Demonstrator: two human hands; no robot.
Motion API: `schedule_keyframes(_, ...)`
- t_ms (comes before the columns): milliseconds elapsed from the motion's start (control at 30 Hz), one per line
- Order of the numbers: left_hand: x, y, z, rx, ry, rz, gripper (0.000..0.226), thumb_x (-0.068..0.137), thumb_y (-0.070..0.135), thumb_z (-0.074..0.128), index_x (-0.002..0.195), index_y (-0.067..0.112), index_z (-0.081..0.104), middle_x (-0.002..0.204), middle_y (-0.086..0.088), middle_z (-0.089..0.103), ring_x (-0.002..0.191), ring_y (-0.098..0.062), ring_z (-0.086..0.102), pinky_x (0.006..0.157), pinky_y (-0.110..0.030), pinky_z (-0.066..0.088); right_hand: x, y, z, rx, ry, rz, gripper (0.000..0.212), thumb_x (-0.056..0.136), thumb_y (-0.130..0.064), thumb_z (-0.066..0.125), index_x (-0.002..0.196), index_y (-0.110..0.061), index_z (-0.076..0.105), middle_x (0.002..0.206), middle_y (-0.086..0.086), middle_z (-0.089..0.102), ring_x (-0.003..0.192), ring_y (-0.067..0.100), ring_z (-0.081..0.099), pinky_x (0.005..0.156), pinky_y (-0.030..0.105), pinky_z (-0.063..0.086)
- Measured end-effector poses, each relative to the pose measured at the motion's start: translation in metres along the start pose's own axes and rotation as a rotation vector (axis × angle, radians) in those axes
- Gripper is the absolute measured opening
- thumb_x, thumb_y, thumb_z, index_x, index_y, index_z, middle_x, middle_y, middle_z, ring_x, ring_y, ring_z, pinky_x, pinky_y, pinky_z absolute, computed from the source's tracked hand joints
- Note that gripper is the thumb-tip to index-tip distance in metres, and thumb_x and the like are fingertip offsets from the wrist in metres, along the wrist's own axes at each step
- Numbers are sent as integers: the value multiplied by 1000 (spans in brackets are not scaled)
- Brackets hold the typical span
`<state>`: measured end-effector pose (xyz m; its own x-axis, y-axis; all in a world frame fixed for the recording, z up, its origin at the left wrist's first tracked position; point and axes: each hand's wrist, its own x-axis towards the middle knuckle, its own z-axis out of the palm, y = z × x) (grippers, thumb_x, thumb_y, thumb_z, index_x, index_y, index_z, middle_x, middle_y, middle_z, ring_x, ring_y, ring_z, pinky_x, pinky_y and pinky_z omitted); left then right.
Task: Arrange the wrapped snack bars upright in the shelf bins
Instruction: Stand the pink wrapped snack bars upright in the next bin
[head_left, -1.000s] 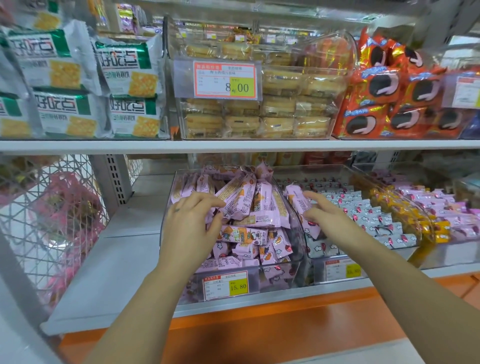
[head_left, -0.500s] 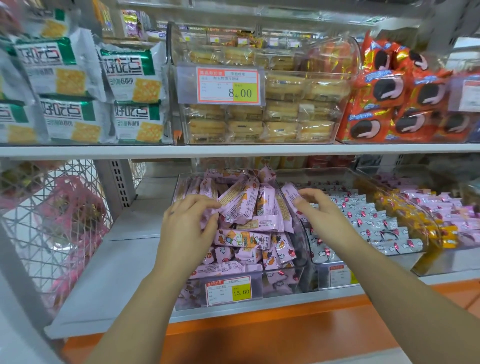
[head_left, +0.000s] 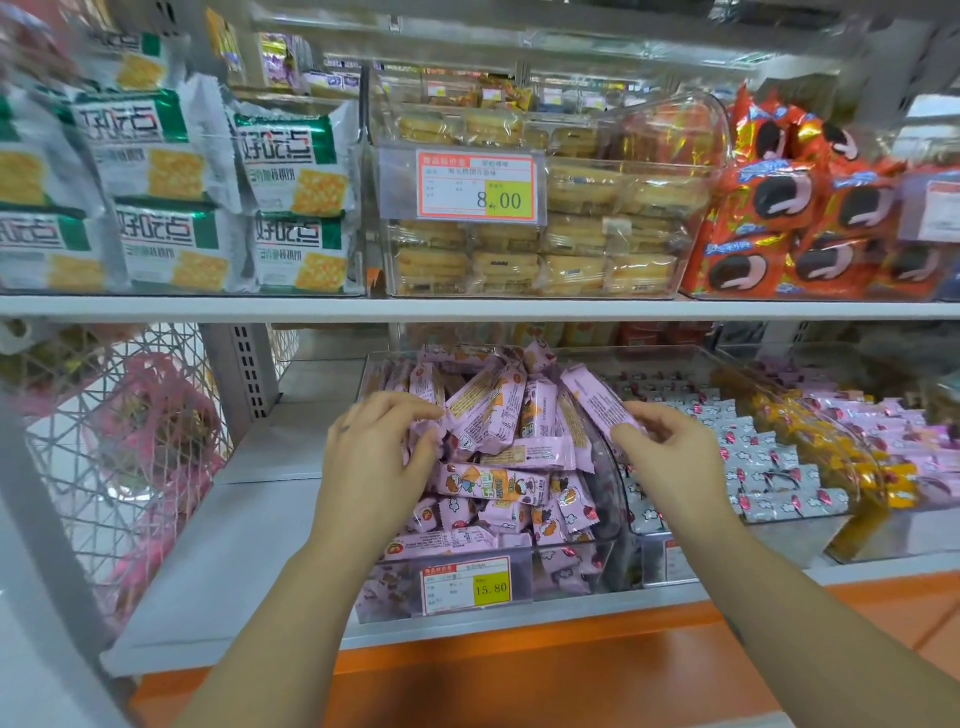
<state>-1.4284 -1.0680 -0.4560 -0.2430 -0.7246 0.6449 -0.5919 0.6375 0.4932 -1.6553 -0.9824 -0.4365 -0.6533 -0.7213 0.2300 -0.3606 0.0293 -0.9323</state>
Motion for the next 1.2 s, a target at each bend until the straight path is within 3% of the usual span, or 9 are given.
schedule_keyframes(133, -1, -1, -1, 4, 11, 3, 16, 86, 15, 63, 99, 22, 69, 104, 9, 60, 102, -20, 55, 95, -46, 41, -23, -3, -11, 61, 47, -54, 24, 85, -14, 62, 97, -34, 59, 101, -8, 66, 98, 15, 61, 81, 33, 52)
schedule_keyframes(233, -1, 1, -1, -8, 13, 21, 16, 87, 17, 60, 98, 22, 69, 104, 8, 61, 100, -20, 56, 96, -49, 41, -48, -15, -19, 59, 10, -183, 28, 85, -7, 63, 101, -30, 61, 101, -9, 63, 90, -6, 60, 64, 8, 48)
schedule_keyframes(300, -2, 5, -2, -32, 24, 73, 21, 86, 26, 52, 99, 21, 68, 103, 9, 62, 99, -15, 56, 96, -51, 41, -61, -24, -16, 89, -79, -222, 30, 84, 2, 62, 102, -23, 62, 99, -9, 61, 76, -18, 58, 54, 2, 43)
schedule_keyframes(467, -5, 14, -6, -121, 72, 206, 31, 87, 29, 46, 111, 21, 64, 105, 18, 59, 103, -1, 52, 102, -45, 37, -63, -40, 21, 108, -230, -277, 34, 84, -4, 63, 97, -35, 62, 105, -12, 61, 78, -2, 62, 58, 8, 47)
schedule_keyframes(600, 1, 0, -4, -19, -7, 100, 49, 83, 40, 40, 129, 28, 54, 126, 10, 57, 119, -12, 49, 105, -52, 32, -30, -50, 64, -26, -210, -346, 30, 82, -15, 64, 109, -27, 65, 107, -13, 58, 94, -3, 55, 83, 20, 48)
schedule_keyframes(700, 5, -15, -3, 110, -93, 2, 58, 80, 50, 35, 131, 30, 53, 137, 4, 49, 126, -24, 44, 106, -56, 30, 2, -51, 95, -215, -158, -425, 36, 83, -20, 63, 118, -16, 63, 113, -1, 60, 110, 16, 52, 94, 26, 41)
schedule_keyframes(800, 9, -21, -1, 229, -225, -81, 44, 91, 44, 44, 135, 38, 46, 149, 5, 34, 137, -22, 29, 114, -52, 15, 21, -42, 115, -607, -225, -530, 43, 88, -36, 59, 127, -19, 58, 116, 7, 64, 111, 28, 52, 93, 33, 42)
schedule_keyframes(900, 15, -27, 4, 304, -273, -112, 42, 97, 42, 40, 139, 45, 36, 152, 10, 26, 140, -17, 23, 115, -50, 8, 21, -39, 118, -783, -228, -611, 46, 87, -47, 55, 129, -27, 54, 116, 3, 63, 109, 27, 54, 95, 38, 37)
schedule_keyframes(1200, 26, -25, 10, 444, -251, -154, 43, 97, 45, 37, 140, 44, 34, 147, 10, 36, 132, -19, 38, 114, -49, 14, 28, -41, 110, -866, -370, -723, 38, 94, -34, 46, 132, -32, 48, 132, -6, 54, 121, 22, 46, 100, 37, 28)
